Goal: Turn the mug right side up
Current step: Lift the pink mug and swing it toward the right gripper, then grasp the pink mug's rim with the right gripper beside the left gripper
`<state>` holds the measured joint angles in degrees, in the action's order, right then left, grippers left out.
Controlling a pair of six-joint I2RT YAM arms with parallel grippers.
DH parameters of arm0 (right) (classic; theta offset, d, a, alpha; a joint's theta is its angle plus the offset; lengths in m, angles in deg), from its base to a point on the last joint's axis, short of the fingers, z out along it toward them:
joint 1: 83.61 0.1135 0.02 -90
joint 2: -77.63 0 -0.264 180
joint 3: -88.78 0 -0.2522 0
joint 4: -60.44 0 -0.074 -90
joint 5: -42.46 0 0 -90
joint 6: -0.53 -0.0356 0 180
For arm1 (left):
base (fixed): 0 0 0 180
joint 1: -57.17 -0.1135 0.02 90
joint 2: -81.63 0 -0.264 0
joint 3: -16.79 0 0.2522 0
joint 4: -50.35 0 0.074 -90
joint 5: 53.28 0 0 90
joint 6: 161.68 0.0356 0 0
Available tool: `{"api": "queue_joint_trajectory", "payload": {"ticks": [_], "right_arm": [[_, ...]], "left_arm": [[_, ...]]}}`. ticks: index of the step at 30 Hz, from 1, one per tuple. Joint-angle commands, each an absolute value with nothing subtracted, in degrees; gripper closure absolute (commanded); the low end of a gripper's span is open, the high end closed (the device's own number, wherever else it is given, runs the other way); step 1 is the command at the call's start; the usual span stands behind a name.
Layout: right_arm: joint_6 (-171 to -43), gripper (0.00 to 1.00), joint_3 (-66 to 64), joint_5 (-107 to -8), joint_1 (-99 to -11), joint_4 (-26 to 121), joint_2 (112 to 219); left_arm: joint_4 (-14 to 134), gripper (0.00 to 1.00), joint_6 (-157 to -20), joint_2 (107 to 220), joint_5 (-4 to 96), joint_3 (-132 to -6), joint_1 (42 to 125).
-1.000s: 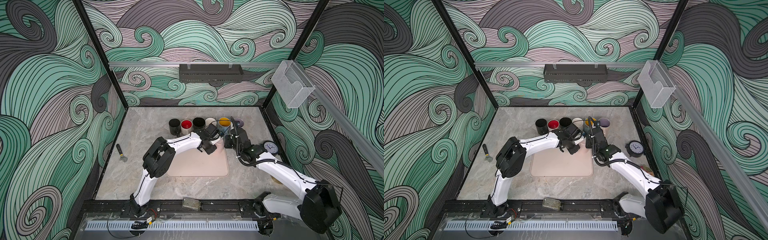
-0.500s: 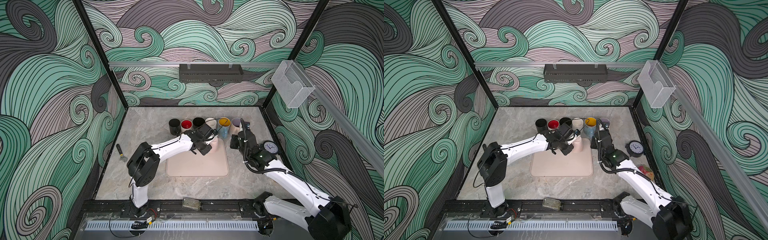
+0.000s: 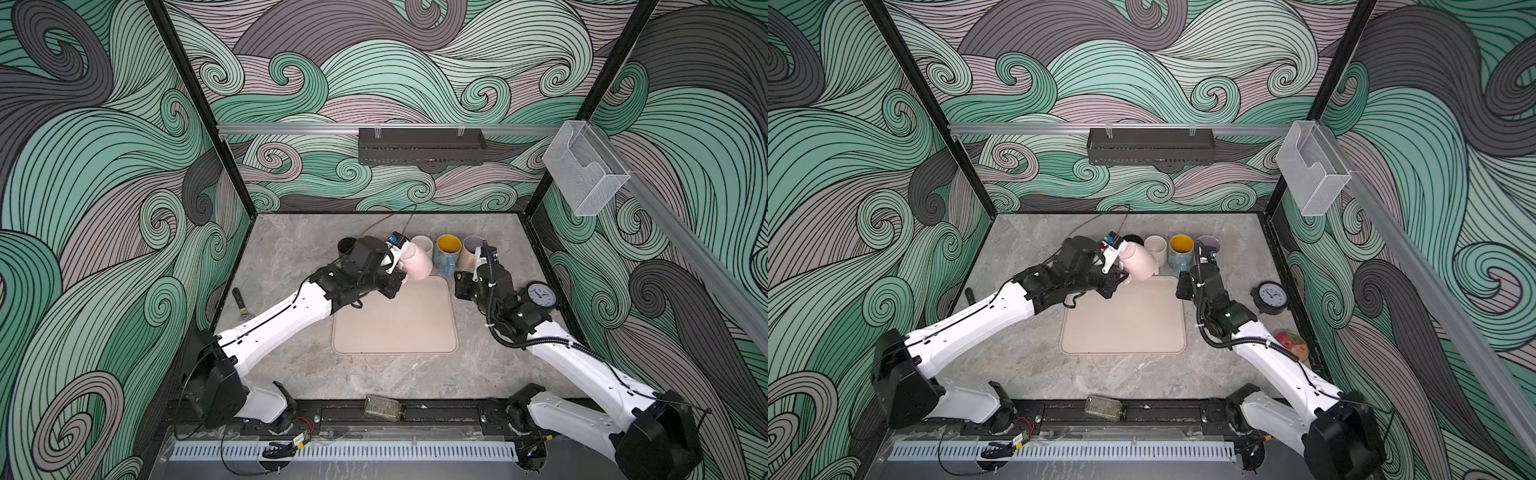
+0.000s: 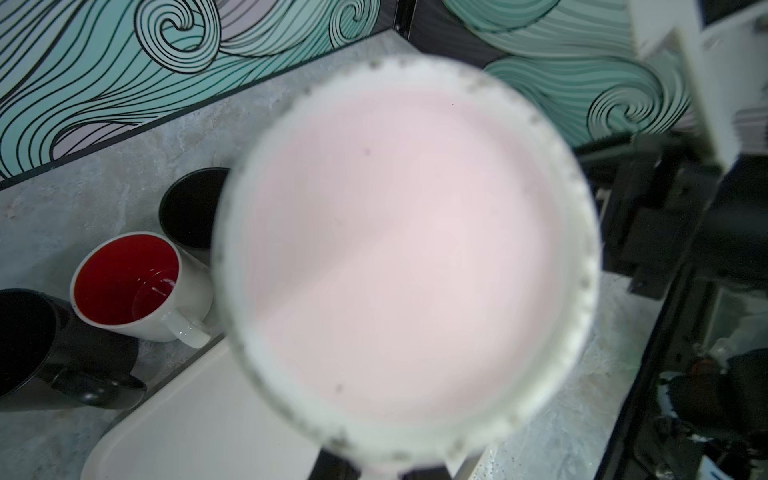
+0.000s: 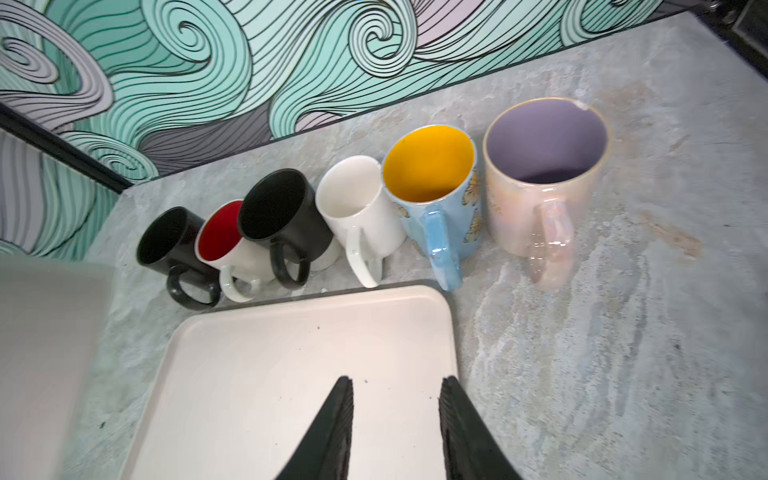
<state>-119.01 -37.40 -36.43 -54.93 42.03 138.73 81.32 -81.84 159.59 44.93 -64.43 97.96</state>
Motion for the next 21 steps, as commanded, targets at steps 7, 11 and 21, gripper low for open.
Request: {"api": "queue_joint_trajectory", "payload": {"ticks": [7, 11, 21], "right_arm": [[-127.05, 0.6, -39.52, -61.79, -55.34, 63.55, 143.74], [-132.09, 0.58, -39.15, -68.69, -55.31, 72.24, 147.04], [-137.55, 0.5, -38.29, -82.38, -55.69, 86.44, 151.07]], "left_arm": [[46.58, 1.0, -107.82, 152.72, 68.77, -55.92, 87.14], [38.95, 1.0, -114.96, 153.57, 74.0, -53.7, 85.57], [21.64, 1.0, -125.15, 156.24, 77.95, -48.06, 84.81]]}}
